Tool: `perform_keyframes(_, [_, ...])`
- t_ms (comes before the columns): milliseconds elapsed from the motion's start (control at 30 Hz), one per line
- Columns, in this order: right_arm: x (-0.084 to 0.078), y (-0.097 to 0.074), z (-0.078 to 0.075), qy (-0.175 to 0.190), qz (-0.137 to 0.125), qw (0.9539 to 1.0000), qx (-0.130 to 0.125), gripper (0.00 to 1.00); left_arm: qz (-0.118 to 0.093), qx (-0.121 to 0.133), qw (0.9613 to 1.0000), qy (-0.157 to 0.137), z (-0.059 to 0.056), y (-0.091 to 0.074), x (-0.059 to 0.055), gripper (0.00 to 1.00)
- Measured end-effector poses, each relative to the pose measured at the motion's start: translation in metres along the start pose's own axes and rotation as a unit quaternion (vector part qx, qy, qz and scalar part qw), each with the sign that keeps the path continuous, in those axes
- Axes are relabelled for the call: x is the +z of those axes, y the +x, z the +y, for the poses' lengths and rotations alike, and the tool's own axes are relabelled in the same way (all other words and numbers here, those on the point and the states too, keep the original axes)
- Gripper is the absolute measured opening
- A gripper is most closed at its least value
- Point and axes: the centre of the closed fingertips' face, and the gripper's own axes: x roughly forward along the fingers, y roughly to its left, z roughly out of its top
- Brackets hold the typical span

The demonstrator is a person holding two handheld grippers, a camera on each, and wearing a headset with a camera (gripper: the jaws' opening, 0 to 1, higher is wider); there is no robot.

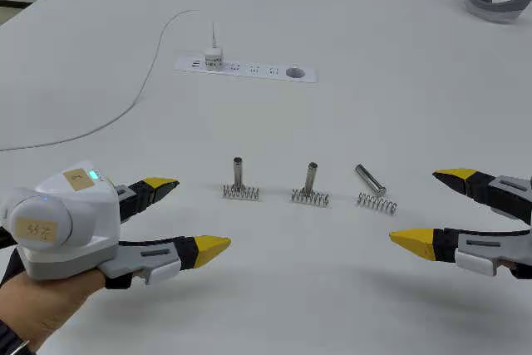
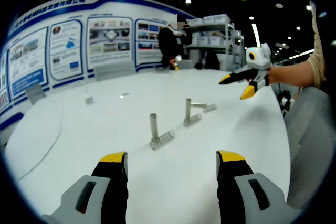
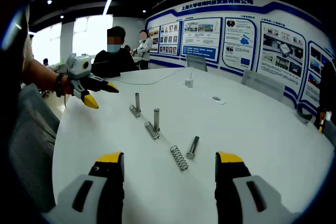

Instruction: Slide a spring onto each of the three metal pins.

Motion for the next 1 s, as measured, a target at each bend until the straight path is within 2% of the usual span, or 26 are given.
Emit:
perform_keyframes(567, [0.001,0.000,-0.003,0.010,0.003,0.9999,-0.005,0.69,-0.002,0.003,1.0000,-0.007,0.000,0.000,0.000,0.69])
perform_keyframes(1000, [0.004,0.000,-0.011,0.016,0.007,0.9997,-0.015,0.66,-0.004,0.003,1.0000,-0.008,0.000,0.000,0.001,0.69])
